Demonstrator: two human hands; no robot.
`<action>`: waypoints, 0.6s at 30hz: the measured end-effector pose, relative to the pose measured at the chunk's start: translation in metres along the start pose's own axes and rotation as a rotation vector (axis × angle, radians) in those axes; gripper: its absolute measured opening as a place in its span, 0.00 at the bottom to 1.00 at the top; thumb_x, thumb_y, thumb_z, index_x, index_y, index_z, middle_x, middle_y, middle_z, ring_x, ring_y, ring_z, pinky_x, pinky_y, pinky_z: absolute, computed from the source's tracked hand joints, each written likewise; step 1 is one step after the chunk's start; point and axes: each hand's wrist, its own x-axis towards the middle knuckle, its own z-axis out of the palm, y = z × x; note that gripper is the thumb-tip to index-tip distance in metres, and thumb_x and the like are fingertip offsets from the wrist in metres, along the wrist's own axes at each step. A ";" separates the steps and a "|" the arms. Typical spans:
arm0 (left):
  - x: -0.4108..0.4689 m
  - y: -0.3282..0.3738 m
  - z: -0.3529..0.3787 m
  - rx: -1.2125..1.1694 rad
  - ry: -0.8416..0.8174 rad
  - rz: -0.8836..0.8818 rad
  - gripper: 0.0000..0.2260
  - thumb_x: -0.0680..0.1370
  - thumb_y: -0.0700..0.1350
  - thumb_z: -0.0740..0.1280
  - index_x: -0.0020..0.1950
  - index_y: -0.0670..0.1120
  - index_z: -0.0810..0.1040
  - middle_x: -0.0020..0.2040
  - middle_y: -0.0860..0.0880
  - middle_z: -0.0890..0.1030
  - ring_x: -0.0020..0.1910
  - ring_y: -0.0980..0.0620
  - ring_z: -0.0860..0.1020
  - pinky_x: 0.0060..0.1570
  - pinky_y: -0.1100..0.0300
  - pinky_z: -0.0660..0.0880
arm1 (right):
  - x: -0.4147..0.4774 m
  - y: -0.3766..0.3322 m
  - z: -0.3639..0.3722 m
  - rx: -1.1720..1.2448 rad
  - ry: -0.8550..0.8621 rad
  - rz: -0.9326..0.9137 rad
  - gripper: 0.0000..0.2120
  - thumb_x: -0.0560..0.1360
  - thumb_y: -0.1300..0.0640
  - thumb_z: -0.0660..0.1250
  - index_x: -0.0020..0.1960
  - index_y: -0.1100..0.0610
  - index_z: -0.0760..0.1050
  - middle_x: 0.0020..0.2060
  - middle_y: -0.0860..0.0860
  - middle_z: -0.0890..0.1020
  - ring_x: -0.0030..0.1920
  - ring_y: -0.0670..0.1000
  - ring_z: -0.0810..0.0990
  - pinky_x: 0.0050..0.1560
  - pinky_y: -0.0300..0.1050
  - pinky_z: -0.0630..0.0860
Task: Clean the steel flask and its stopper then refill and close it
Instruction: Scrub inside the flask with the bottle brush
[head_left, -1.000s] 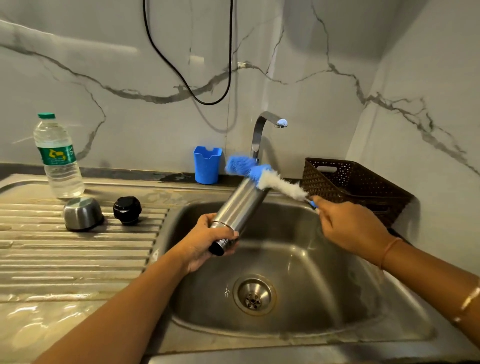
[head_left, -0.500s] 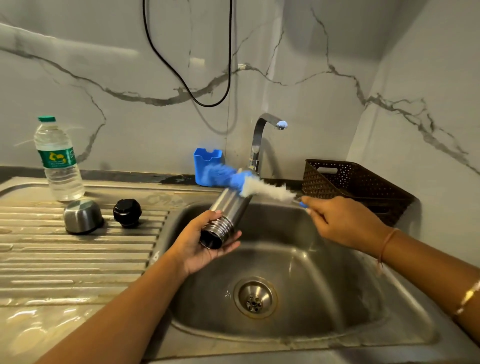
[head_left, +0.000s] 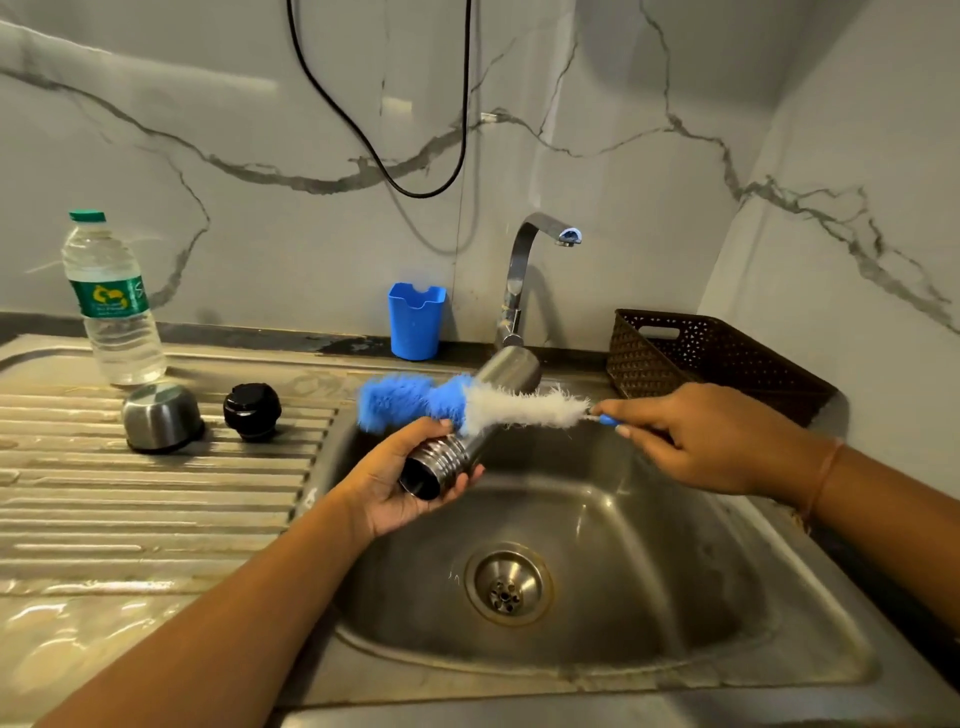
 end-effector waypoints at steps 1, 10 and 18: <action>0.000 0.000 -0.002 0.000 0.020 0.004 0.28 0.67 0.43 0.71 0.66 0.40 0.69 0.56 0.34 0.76 0.43 0.40 0.82 0.29 0.58 0.80 | -0.001 -0.001 -0.001 -0.028 -0.006 0.002 0.18 0.81 0.48 0.54 0.70 0.40 0.66 0.28 0.42 0.71 0.27 0.43 0.68 0.29 0.34 0.61; -0.006 -0.008 0.015 0.684 0.161 0.268 0.28 0.65 0.40 0.77 0.59 0.48 0.67 0.58 0.41 0.74 0.46 0.43 0.81 0.32 0.57 0.79 | 0.009 0.032 -0.015 -0.132 -0.065 0.370 0.16 0.80 0.51 0.52 0.60 0.51 0.76 0.48 0.53 0.81 0.44 0.54 0.79 0.48 0.52 0.78; 0.001 -0.021 0.007 1.456 0.396 0.593 0.46 0.64 0.43 0.78 0.72 0.57 0.52 0.67 0.46 0.61 0.50 0.53 0.73 0.45 0.62 0.73 | -0.020 -0.043 -0.012 0.056 -0.176 0.196 0.14 0.79 0.51 0.55 0.62 0.50 0.74 0.51 0.52 0.81 0.48 0.53 0.80 0.51 0.51 0.77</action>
